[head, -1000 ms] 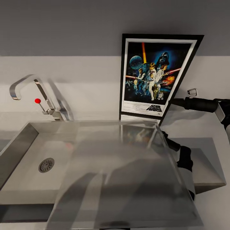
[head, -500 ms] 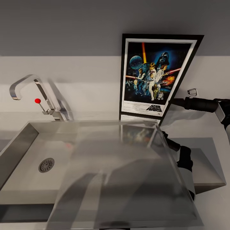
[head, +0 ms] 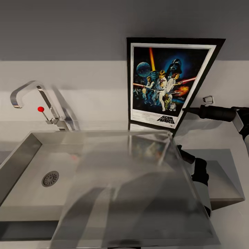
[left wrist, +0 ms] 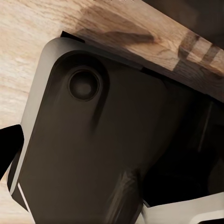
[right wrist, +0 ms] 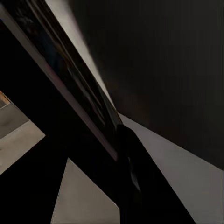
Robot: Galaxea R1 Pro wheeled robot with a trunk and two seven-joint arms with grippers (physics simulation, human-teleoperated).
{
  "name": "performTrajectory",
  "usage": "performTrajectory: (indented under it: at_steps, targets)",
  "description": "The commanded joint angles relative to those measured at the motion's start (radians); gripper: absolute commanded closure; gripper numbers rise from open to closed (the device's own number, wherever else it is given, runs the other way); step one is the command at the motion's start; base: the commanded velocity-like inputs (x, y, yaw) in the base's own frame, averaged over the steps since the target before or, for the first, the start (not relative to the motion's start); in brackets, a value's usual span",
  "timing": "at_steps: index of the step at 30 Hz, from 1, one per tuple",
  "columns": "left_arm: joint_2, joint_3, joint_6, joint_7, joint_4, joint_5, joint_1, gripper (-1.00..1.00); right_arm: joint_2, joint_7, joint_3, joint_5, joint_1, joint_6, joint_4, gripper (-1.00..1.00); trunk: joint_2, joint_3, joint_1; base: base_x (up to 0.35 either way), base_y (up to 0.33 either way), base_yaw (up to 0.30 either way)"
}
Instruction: Pick up the poster from the kitchen countertop and hang it on one of the wall nails in the kitchen.
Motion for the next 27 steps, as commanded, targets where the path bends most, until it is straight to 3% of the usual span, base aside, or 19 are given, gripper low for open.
performTrajectory:
  at_steps: [1,27]
  targets:
    - [0.0,0.004,-0.003,-0.005,-0.001,-0.004,0.0,-1.0,0.001,0.004,-0.004,0.002,-0.001,0.012,0.0,1.0,0.0,-0.001,0.0,0.0,0.0,0.0]
    - [0.001,0.008,-0.002,-0.005,-0.001,-0.002,0.0,-1.0,0.001,0.002,-0.004,0.004,-0.001,0.011,0.0,1.0,0.0,-0.001,0.0,-0.109,0.0,0.0]
